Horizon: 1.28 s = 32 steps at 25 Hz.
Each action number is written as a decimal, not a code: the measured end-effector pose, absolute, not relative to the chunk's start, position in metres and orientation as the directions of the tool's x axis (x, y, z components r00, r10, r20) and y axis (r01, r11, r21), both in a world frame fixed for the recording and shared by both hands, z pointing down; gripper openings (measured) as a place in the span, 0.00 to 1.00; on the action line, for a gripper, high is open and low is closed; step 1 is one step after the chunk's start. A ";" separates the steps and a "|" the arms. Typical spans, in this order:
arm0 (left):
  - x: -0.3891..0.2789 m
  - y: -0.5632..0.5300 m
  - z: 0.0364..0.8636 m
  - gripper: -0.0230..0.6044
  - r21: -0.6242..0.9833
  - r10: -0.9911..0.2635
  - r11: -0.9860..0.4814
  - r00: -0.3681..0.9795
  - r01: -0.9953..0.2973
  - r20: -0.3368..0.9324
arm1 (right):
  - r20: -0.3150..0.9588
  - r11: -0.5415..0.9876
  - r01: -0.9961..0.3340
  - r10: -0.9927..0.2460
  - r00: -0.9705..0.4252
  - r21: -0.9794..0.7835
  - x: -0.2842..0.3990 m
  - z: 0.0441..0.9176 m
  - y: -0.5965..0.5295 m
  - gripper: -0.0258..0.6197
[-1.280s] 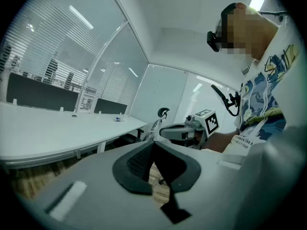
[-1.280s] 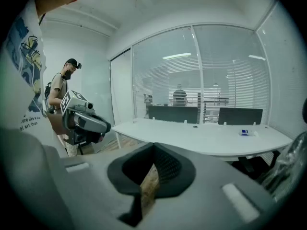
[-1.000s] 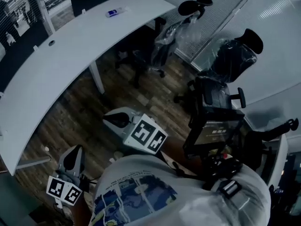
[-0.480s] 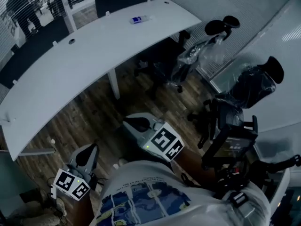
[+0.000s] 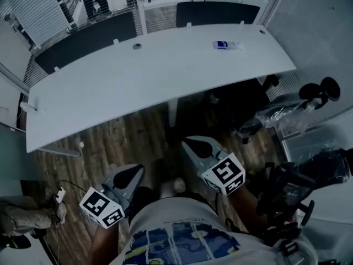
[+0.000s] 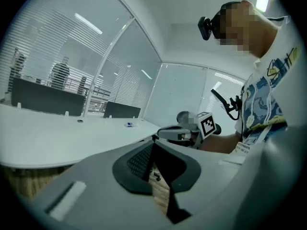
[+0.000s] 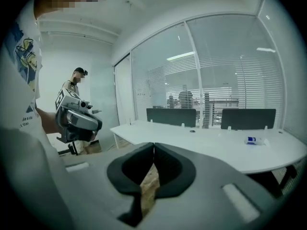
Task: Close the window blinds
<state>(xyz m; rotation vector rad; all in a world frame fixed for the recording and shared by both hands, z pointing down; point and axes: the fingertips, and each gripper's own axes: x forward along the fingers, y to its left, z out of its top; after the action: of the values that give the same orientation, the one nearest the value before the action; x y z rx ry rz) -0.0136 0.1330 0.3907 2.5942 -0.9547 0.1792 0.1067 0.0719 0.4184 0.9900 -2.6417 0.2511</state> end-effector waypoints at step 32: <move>-0.172 -0.067 0.389 0.07 0.300 -0.781 -0.548 0.606 -0.781 0.151 | 0.302 0.680 -0.730 -0.712 -0.634 0.070 -0.012 0.400 -0.269 0.15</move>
<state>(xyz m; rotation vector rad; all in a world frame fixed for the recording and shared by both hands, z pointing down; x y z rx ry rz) -0.1717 -0.0665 0.3889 2.4991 -1.2604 -0.0005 -0.0121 -0.2691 0.4003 1.1441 -2.5896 0.0838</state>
